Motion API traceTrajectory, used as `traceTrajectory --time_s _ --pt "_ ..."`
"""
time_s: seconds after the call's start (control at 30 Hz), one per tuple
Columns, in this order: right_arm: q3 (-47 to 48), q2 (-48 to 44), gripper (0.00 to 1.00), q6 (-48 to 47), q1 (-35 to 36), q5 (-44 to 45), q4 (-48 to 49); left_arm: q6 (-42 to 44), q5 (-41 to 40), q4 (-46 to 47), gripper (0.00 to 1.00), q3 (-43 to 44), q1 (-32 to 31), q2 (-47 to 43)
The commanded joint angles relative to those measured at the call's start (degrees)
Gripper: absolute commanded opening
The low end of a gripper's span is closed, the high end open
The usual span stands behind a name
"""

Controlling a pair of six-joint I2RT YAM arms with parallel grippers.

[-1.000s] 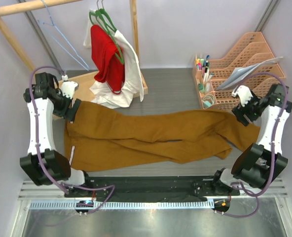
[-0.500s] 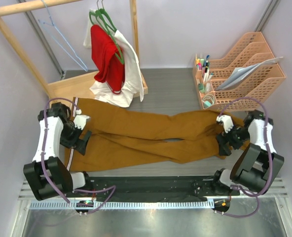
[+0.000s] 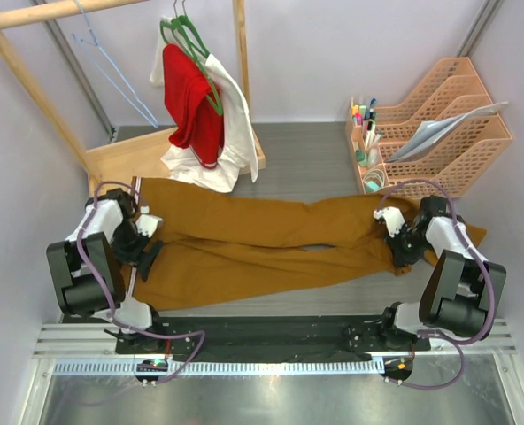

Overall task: Place the trousers on the hanger
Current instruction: Move the trousers to the center of the board

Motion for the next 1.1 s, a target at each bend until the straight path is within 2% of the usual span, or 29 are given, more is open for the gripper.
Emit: traceTrajectory --time_s 0.0,0.13,0.17,0.23,0.27,0.33,0.37,0.43,0.47,0.5,0.6,0.7,0.8,0.83,0.9,0.97,1.0,1.07 --pt "8.69 -2.58 0.01 -0.66 0.15 1.76 -4.95 -1.15 -6.74 10.83 0.86 -0.89 0.24 3.89" --pt "18.88 -6.53 0.01 -3.73 0.15 4.29 -14.97 -0.97 -7.00 11.55 0.70 -0.63 0.24 8.46" --pt "23.34 -6.71 0.01 -4.61 0.15 5.44 -18.91 -0.80 -6.83 11.46 0.54 -0.63 0.24 10.04" --pt "27.59 -6.02 0.01 -7.15 0.23 9.81 -22.71 -0.45 -6.91 11.63 0.37 -0.63 0.25 11.54" --pt "30.83 -5.84 0.01 -8.21 0.23 11.67 -25.95 -0.27 -7.00 11.55 0.18 -0.54 0.33 12.07" --pt "32.35 -4.09 0.02 -11.63 1.11 15.36 -30.26 1.04 -7.53 10.93 0.00 0.25 0.94 11.81" --pt "32.27 -3.38 0.03 -12.09 1.90 20.25 -33.42 1.75 -7.71 10.49 0.00 0.95 2.51 10.68" --pt "30.70 -2.59 0.14 -14.01 2.95 21.61 -36.60 4.29 -8.49 7.60 0.00 4.72 4.63 9.44" --pt "27.90 -2.85 0.20 -13.41 3.48 21.62 -34.61 5.17 -8.67 6.63 0.00 6.39 7.34 8.92" --pt "26.65 -3.02 0.40 -12.63 4.44 20.49 -33.11 5.96 -8.59 4.45 0.00 9.97 8.76 8.13" --pt "26.37 -2.06 0.74 -9.20 4.72 13.22 -31.43 8.25 -9.64 1.97 0.00 16.83 13.42 7.86" --pt "27.26 -1.09 0.79 -9.27 2.88 11.60 -31.78 9.05 -9.65 -0.48 0.00 20.28 14.39 8.38" --pt "25.33 -1.44 0.80 -14.17 -4.40 10.20 -32.92 7.82 -8.41 -1.37 0.00 20.56 14.22 8.82" --pt "24.80 -1.18 0.80 -15.85 -7.38 7.93 -33.53 7.64 -8.41 -1.55 0.00 20.29 14.13 9.26" --pt "23.66 0.31 0.80 -22.07 -17.65 3.63 -37.31 7.12 -7.97 -1.38 0.00 19.33 14.22 9.53" --pt "20.51 1.36 0.80 -30.17 -26.69 -2.45 -36.19 6.94 -7.62 -0.85 0.00 18.54 14.13 9.70" --pt "19.18 3.81 0.80 -29.85 -27.27 -2.55 -34.17 6.85 -7.53 -0.76 0.00 18.01 14.13 9.79" --pt "18.82 7.94 0.77 -21.17 -27.10 -3.42 -28.12 6.76 -7.71 -0.76 0.00 17.57 14.13 9.70"
